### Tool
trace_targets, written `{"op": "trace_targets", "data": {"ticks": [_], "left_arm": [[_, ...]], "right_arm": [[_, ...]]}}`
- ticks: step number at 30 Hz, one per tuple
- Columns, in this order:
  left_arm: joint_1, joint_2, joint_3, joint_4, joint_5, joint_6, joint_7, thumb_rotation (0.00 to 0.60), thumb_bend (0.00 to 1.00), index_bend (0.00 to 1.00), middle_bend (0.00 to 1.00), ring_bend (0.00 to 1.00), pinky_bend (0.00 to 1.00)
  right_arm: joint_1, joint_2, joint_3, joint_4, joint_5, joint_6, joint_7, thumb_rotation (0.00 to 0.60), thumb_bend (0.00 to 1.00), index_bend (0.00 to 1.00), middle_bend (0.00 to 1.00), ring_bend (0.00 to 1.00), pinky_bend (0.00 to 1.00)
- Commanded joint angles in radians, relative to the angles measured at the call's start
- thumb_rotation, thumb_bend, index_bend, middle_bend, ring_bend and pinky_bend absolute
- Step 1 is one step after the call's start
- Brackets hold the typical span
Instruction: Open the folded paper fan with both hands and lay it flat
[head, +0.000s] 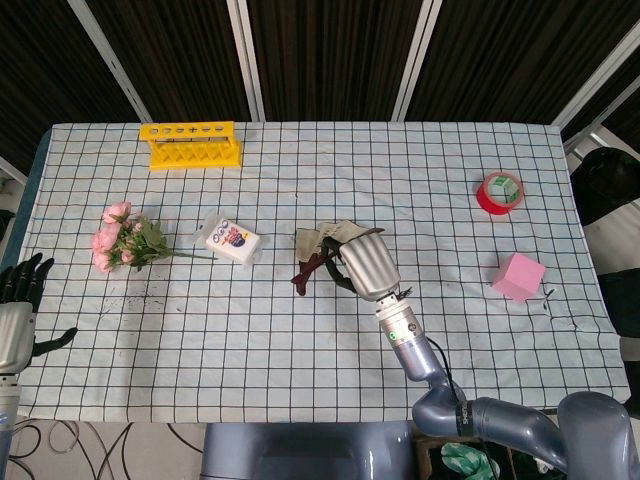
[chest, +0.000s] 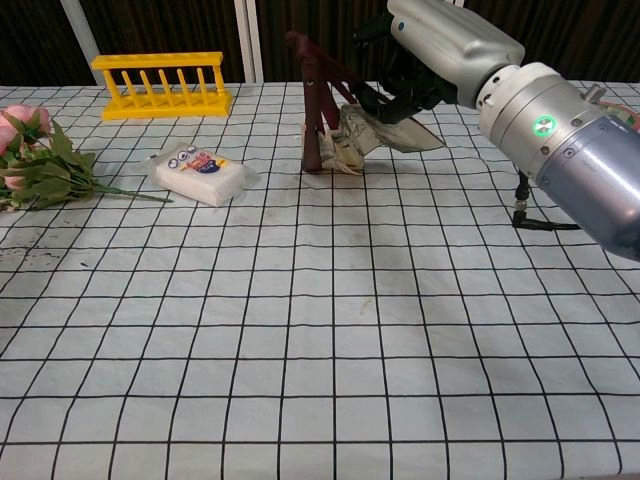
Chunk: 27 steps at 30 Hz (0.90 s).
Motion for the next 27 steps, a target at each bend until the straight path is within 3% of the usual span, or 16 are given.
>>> {"op": "trace_targets", "data": {"ticks": [1,27], "left_arm": [[0.000,0.000,0.000,0.000,0.000,0.000,0.000,0.600,0.00,0.03,0.00,0.00,0.00],[0.000,-0.001,-0.003,-0.008,-0.002,0.002,0.003,0.600,0.00,0.03,0.00,0.00,0.00]], "right_arm": [[0.003,-0.001,0.003,0.000,0.005,-0.002,-0.002,0.600,0.60,0.89,0.98,1.00,0.96],[0.024,-0.002,0.025,0.004,0.050,-0.009,-0.015,0.600,0.60,0.89,0.98,1.00,0.96]]}}
